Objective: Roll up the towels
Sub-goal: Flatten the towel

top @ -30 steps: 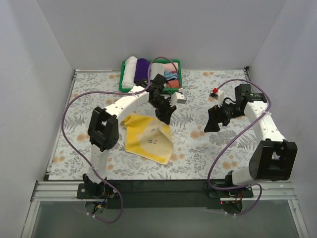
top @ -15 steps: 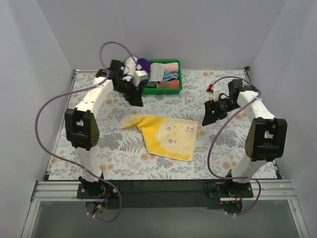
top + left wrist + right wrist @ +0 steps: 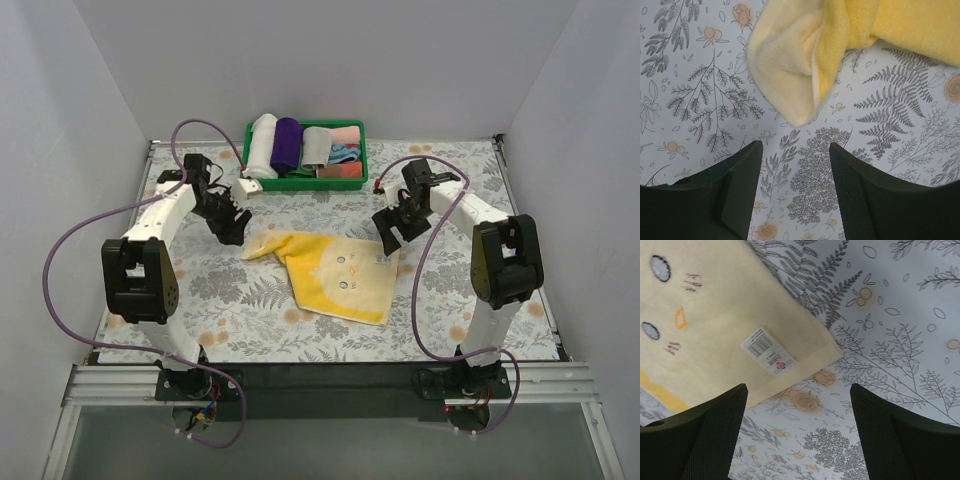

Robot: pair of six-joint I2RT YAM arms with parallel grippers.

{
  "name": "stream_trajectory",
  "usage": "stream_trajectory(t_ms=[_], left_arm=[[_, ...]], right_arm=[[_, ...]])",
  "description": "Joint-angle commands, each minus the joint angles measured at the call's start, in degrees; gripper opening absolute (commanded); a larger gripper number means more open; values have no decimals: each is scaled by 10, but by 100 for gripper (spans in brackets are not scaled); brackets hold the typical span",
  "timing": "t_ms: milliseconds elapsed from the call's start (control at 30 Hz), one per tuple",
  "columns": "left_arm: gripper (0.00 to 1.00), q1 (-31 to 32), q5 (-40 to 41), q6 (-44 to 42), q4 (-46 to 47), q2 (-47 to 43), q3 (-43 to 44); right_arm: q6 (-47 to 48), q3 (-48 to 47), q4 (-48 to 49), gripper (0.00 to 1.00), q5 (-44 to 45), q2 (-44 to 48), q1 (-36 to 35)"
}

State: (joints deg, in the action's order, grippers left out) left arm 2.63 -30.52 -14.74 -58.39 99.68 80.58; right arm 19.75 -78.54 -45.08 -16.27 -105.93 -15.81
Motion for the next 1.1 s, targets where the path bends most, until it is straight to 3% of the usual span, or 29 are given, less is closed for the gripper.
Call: stream_trajectory(t_ms=[0,167,467,767,933,1033,1067], left_arm=[[53,2,13,-60,25,-15,-21],[53,9,7,-102,31,3,-54],[54,29,30,-86,112,15,-113],[53,35,39,-67,151,11,-128],[52,36,38,-71,153,15,-135],[53,42,29,-83,149,15,-140],[54,50,32,-85,151,14,-148]], right_arm=[[-22,8,46,76,98,-2,-5],[-10,27,42,77,73,-18,-8],[-9,40,38,75,42,-31,-16],[-38,28,75,63,82,-58,-37],[-39,35,93,47,83,-69,-57],[-40,33,93,26,73,-83,-60],[-39,34,93,14,71,-84,-60]])
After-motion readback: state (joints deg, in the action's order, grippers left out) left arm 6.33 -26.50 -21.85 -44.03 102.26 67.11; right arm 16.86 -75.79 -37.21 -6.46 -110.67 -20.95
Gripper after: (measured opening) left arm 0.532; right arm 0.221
